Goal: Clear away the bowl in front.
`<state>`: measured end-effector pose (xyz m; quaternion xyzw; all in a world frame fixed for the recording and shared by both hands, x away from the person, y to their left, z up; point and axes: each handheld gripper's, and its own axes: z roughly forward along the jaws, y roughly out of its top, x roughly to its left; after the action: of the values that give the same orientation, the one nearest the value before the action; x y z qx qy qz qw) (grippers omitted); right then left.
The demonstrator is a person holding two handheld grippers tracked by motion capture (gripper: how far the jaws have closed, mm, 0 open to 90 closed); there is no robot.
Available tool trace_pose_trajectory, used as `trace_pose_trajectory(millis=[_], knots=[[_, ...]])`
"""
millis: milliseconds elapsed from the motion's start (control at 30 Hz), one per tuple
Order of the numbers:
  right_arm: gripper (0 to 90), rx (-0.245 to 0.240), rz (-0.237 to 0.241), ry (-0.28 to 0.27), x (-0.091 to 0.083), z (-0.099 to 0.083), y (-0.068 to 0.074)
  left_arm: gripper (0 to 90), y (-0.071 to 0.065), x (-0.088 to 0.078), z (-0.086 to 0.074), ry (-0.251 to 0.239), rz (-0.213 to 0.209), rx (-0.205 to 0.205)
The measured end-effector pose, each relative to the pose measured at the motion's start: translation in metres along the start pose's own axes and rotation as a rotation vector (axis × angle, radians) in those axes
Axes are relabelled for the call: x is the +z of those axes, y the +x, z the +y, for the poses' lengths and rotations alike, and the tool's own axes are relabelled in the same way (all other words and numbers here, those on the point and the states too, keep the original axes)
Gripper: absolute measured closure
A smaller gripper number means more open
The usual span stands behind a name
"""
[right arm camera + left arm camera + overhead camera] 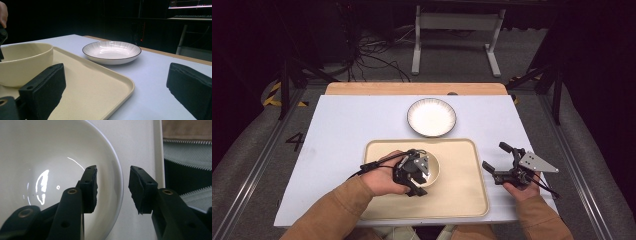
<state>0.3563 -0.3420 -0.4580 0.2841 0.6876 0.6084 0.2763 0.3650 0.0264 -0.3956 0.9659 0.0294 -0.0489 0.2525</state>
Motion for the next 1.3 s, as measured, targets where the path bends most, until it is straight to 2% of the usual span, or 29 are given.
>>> trace_pose_trajectory(millis=[200,333,467,667,1033,1300], knots=[[3.0,0.003,0.000,0.000,0.000,0.000,0.000,52.5,0.000,-0.011,-0.006,-0.065,0.022,-0.021],[3.0,0.001,0.002,-0.002,0.000,0.000,0.000,51.5,-0.004,-0.027,-0.014,-0.151,0.034,-0.039],[2.9,0.002,0.001,-0.002,0.000,0.000,0.000,51.3,-0.009,-0.040,-0.022,-0.215,0.070,-0.051],[2.8,0.004,0.005,0.000,0.000,0.000,-0.001,49.8,-0.012,-0.051,-0.036,-0.273,0.115,-0.087],[2.8,0.012,0.007,0.009,0.000,0.000,-0.001,46.3,-0.015,-0.068,-0.060,-0.351,0.182,-0.136],[2.7,0.011,0.009,0.006,0.000,0.000,-0.001,42.7,-0.015,-0.080,-0.082,-0.439,0.255,-0.200]])
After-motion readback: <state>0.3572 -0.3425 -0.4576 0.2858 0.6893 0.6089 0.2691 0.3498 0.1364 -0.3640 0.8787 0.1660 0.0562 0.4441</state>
